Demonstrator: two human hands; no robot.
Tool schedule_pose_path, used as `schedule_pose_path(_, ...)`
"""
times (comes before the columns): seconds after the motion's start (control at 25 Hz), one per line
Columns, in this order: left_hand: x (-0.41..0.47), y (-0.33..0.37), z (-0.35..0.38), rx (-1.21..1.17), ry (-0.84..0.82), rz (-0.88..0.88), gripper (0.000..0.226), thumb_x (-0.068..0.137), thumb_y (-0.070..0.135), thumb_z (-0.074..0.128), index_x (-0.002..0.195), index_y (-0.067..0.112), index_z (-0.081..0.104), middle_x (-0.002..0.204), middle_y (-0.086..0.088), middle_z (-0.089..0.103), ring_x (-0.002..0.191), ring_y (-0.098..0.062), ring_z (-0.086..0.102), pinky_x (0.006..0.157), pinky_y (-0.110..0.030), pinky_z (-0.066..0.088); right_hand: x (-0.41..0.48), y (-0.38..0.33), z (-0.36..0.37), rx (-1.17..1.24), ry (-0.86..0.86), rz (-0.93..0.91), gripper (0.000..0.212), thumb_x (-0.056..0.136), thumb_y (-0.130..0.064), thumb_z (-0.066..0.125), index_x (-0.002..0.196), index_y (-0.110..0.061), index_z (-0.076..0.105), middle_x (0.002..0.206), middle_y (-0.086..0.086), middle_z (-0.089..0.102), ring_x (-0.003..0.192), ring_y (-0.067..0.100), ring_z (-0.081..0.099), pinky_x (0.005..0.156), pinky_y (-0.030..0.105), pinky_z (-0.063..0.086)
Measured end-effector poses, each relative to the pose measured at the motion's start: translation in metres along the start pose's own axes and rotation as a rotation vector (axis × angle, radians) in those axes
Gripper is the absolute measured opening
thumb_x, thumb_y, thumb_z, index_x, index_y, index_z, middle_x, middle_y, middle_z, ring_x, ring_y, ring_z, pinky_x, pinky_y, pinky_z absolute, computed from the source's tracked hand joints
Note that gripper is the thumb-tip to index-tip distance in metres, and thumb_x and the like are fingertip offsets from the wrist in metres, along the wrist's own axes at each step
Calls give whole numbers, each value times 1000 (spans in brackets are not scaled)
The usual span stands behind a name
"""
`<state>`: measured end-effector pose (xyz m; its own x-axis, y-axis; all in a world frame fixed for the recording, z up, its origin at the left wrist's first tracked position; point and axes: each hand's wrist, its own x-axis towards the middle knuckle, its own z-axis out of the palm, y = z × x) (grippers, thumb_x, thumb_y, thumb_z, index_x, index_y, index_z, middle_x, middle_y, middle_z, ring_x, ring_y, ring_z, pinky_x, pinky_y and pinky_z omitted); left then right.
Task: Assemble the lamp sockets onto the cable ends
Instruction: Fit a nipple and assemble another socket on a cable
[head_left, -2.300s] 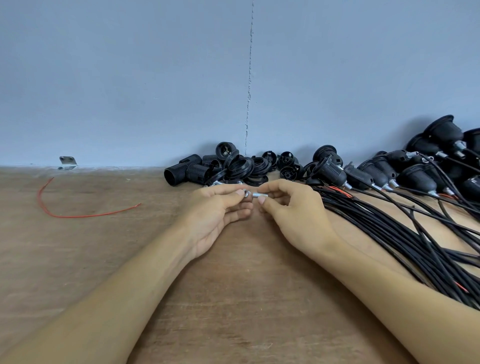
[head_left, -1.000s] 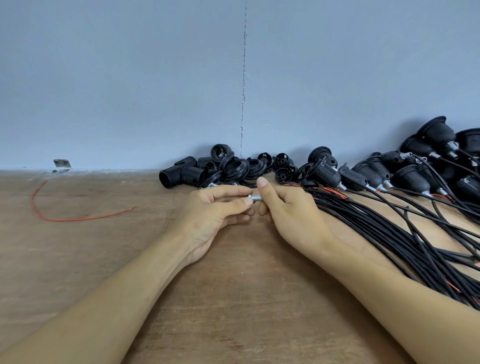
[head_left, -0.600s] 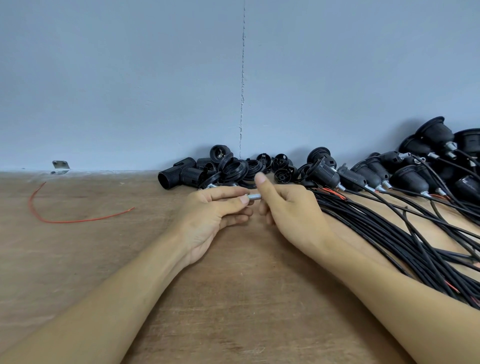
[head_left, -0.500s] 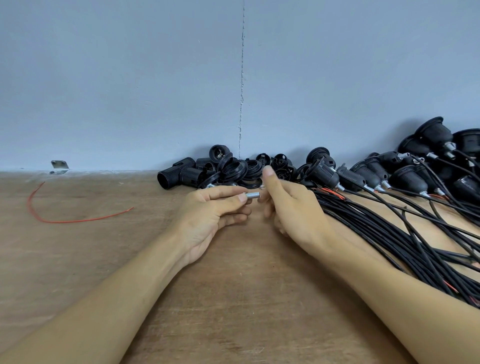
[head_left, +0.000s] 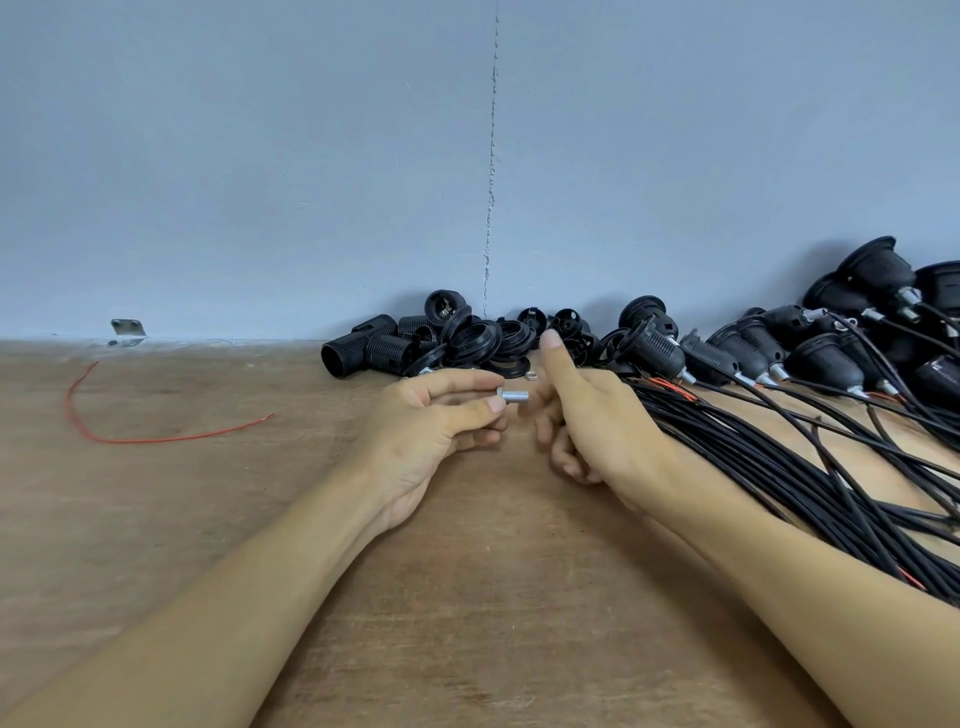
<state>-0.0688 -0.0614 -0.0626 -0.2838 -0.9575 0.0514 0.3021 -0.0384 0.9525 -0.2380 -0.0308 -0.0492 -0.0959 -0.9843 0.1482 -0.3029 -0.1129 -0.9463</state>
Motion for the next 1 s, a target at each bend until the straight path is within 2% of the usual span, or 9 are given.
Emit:
schedule_pose_path(0.12,-1,0,1,23,-8,20,24,82,-7,74,101,8,76,92,-13,78,73,-18,73,66,-25,60,-1,-1,-3,-13,-38,-61,33,97,-44,60,90,-12,64,68,7,59,38,14,46,35,19,32)
schedule_pose_path(0.24,-5,-1,5,118,3,93,32,83,-6,76,108,14,73,94,-6,80,72,-15,72,68,-24,59,1,1,-1,-43,-9,30,58,97,-59,47,82,-6,64,60,9,60,35,17,45,34,17,30)
schedule_pose_path(0.32,-8,-2,7,249,38,190,35,83,-3,78,108,21,72,93,1,80,73,-14,72,69,-24,59,1,0,-2,47,-56,39,48,99,-51,51,94,-5,63,66,6,63,37,18,45,34,19,30)
schedule_pose_path(0.4,-11,-2,9,410,77,308,39,84,2,80,107,31,69,92,10,79,78,-11,74,73,-23,59,0,-2,-4,95,-121,22,30,99,-36,59,91,-7,60,63,1,60,35,15,42,33,19,28)
schedule_pose_path(0.56,-16,-4,17,604,95,479,44,84,5,79,108,40,66,94,20,77,84,-2,72,75,-11,51,4,0,-3,148,-87,141,53,102,-53,43,76,-9,58,54,3,52,33,14,38,33,15,25)
schedule_pose_path(0.72,-17,-4,18,667,143,537,45,84,6,79,116,36,66,93,18,77,85,3,71,74,-10,50,2,-4,-9,249,-208,98,26,100,-30,57,95,-4,60,78,13,56,43,16,44,35,22,32)
schedule_pose_path(0.84,-18,-4,18,690,125,548,45,84,6,79,115,36,65,93,23,76,84,3,70,73,-8,49,3,-2,-9,170,-186,146,45,101,-44,51,78,-7,59,60,6,50,37,12,38,33,17,25)
schedule_pose_path(0.92,-18,-5,18,700,127,561,46,84,5,79,112,38,65,93,26,74,84,3,69,72,-8,49,5,-2,-8,146,-129,179,55,101,-55,43,79,-7,60,59,6,53,35,13,37,34,15,24)
schedule_pose_path(1.0,-17,-5,16,692,139,565,47,84,4,78,110,40,64,92,27,74,82,4,69,72,-8,48,3,-4,-10,204,-186,153,37,101,-42,53,90,-8,60,68,6,58,39,15,41,34,18,28)
